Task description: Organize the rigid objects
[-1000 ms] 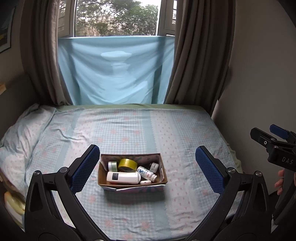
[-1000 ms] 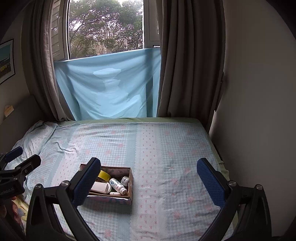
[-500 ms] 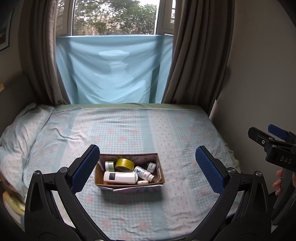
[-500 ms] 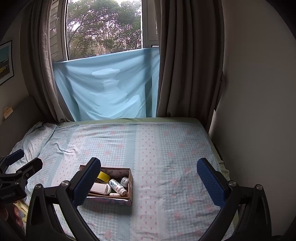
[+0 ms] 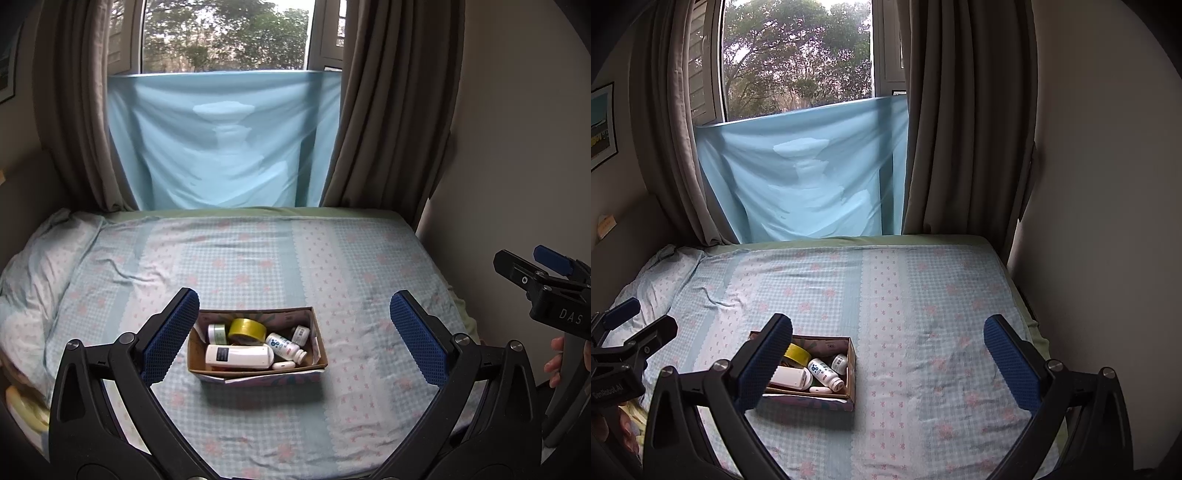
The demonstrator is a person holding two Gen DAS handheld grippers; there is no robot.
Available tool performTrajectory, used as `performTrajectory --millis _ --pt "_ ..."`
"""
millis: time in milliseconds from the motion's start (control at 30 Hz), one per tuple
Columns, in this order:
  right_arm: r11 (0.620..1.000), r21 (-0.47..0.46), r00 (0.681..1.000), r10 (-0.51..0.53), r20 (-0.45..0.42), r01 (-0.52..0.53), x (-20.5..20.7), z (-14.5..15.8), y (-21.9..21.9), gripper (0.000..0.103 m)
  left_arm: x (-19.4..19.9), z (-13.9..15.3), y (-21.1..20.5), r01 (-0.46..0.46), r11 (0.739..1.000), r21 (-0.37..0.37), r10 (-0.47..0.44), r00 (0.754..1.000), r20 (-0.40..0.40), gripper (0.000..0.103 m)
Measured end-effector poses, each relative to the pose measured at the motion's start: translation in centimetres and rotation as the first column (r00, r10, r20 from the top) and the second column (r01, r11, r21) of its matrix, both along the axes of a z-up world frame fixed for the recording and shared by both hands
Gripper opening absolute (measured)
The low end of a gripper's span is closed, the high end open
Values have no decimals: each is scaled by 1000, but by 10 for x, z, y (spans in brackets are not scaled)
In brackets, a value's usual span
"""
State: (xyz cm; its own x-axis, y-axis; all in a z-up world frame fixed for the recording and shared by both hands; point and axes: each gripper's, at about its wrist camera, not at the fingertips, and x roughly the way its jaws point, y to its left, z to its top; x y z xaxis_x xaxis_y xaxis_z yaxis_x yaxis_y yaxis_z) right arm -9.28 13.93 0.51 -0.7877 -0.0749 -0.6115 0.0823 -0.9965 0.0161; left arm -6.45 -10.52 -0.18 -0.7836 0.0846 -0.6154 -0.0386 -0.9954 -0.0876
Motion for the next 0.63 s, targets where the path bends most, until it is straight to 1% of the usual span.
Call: performTrajectory --millis 67,167,233,300,367,500,633 --pt "1000 -5 1000 -1 -1 1 -1 0 0 103 -1 0 0 0 1000 2 0 1000 -1 103" --pt "1000 -1 1000 -4 -5 4 -1 1 0 103 2 4 1 -9 1000 4 9 999 -36 103" --pt "1000 -4 1000 -4 -5 4 -1 1 0 103 2 6 -1 -12 1000 21 13 999 -48 103" --pt "1000 -3 1000 -4 -4 4 -2 0 -1 103 0 6 -3 -4 999 48 6 999 -43 103" --pt "1000 -10 1000 -3 -2 3 -3 1 -1 103 -1 4 -5 -9 998 59 12 999 -40 103" --pt "1000 -6 1000 -7 -3 7 -3 1 0 103 -1 3 -4 -24 999 37 25 999 -40 103" --pt "1000 -6 1000 -10 -4 10 -3 1 -1 103 2 5 -4 -40 999 21 41 997 -63 103"
